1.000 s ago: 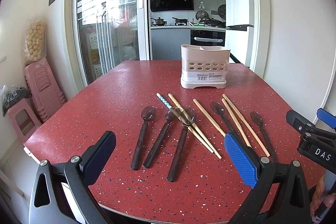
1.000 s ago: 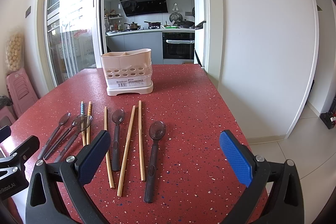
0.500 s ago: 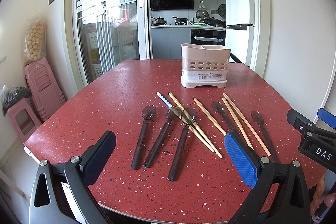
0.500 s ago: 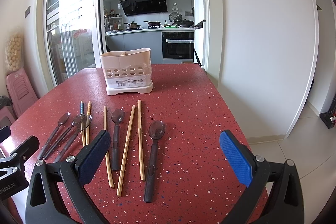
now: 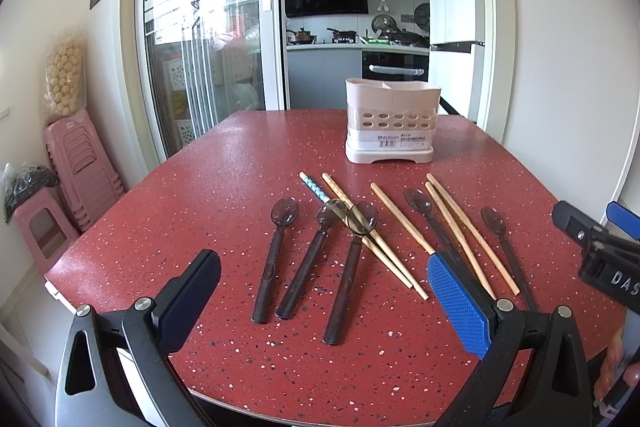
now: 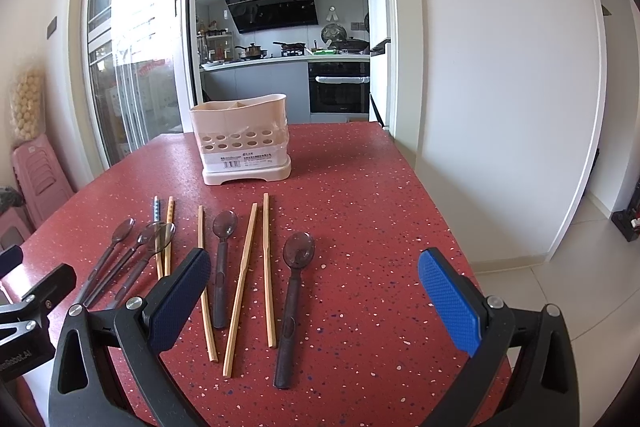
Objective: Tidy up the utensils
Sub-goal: 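Lower the left tool and grasp a dark spoon while the right tool grasps another dark spoon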
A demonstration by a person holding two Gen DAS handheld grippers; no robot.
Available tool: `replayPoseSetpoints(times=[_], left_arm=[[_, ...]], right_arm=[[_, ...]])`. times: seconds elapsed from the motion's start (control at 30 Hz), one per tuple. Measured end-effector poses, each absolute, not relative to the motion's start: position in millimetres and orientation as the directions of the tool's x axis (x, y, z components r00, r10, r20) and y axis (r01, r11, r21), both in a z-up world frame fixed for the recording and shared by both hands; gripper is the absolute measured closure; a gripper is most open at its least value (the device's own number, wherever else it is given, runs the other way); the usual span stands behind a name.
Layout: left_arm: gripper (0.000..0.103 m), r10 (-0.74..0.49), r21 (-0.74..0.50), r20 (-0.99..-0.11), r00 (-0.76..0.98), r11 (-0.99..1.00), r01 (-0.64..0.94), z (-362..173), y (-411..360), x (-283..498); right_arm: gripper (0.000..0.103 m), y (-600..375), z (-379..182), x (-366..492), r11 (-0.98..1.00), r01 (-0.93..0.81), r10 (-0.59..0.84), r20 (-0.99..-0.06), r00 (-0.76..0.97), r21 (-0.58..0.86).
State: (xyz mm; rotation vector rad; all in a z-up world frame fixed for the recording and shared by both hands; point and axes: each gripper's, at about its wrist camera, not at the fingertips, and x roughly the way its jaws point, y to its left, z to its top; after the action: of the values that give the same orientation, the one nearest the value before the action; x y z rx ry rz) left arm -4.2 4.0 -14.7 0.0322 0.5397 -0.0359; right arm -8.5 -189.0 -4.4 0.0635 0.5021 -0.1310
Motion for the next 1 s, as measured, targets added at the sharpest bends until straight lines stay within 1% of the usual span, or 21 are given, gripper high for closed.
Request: replayPoseSetpoints(times=[0.1, 0.23, 0.27, 0.3, 0.4, 0.47, 0.57, 0.67, 0.73, 0.8, 0.83, 0.9, 1.0], left_arm=[[0.000, -0.027, 0.027, -0.549, 0.835, 0.998, 0.051, -16.8, 12.9, 9.0], [0.000, -0.021, 0.035, -0.611, 0.791, 0.998, 0.053, -16.6, 36.1, 40.3], [0.000, -0.026, 0.030, -0.626, 0.779, 0.998, 0.057, -16.6, 41.8, 48.6], [0.000, -0.030, 0.025, -0.647, 0.762, 0.998, 0.061, -16.7, 49.0, 59.7], [0.000, -0.036, 0.010, -0.709, 0.704, 0.998, 0.062, -23.0, 65.1, 92.2], [0.000, -0.035, 0.003, -0.751, 0.659, 0.998, 0.057, -30.4, 72.7, 110.9], [0.000, -0.045, -0.016, -0.817, 0.575, 0.998, 0.055, -46.0, 80.2, 133.8], [0.000, -0.053, -0.013, -0.838, 0.543, 0.997, 0.076, -54.5, 78.0, 145.4], [0.000, -0.049, 0.005, -0.846, 0.532, 0.995, 0.100, -57.4, 71.6, 152.0], [0.000, -0.050, 0.014, -0.853, 0.520, 0.993, 0.118, -58.9, 66.2, 156.7], [0.000, -0.056, 0.010, -0.858, 0.510, 0.992, 0.126, -59.5, 64.3, 159.7], [0.000, -0.061, 0.004, -0.865, 0.498, 0.992, 0.128, -59.4, 62.1, 167.3], [0.000, -0.051, 0.013, -0.875, 0.482, 0.992, 0.128, -62.4, 61.5, 175.3]], right_arm=[[0.000, -195.7, -5.3, 0.5, 0.991, 0.105, -0.051, -0.514, 0.857, 0.077], [0.000, -213.4, -8.7, 29.4, 0.984, 0.107, 0.004, -0.623, 0.783, 0.141], [0.000, -216.5, -9.8, 40.9, 0.984, 0.091, 0.033, -0.665, 0.746, 0.151], [0.000, -217.4, -11.1, 52.6, 0.986, 0.071, 0.058, -0.706, 0.706, 0.152], [0.000, -213.5, -14.9, 80.7, 0.993, 0.029, 0.073, -0.793, 0.605, 0.113], [0.000, -212.3, -20.5, 94.9, 0.993, 0.028, 0.082, -0.838, 0.540, 0.115], [0.000, -215.6, -32.2, 115.2, 0.986, 0.046, 0.121, -0.886, 0.447, 0.157], [0.000, -215.0, -40.2, 129.4, 0.986, 0.051, 0.125, -0.916, 0.380, 0.156], [0.003, -214.9, -46.5, 137.3, 0.987, 0.061, 0.117, -0.932, 0.342, 0.146], [0.014, -215.0, -53.8, 143.1, 0.989, 0.079, 0.097, -0.946, 0.310, 0.128], [0.016, -215.3, -56.2, 145.5, 0.989, 0.085, 0.095, -0.951, 0.294, 0.125], [0.025, -217.7, -63.0, 150.6, 0.987, 0.103, 0.096, -0.960, 0.262, 0.126], [0.031, -218.0, -73.5, 157.3, 0.986, 0.120, 0.089, -0.970, 0.225, 0.118]])
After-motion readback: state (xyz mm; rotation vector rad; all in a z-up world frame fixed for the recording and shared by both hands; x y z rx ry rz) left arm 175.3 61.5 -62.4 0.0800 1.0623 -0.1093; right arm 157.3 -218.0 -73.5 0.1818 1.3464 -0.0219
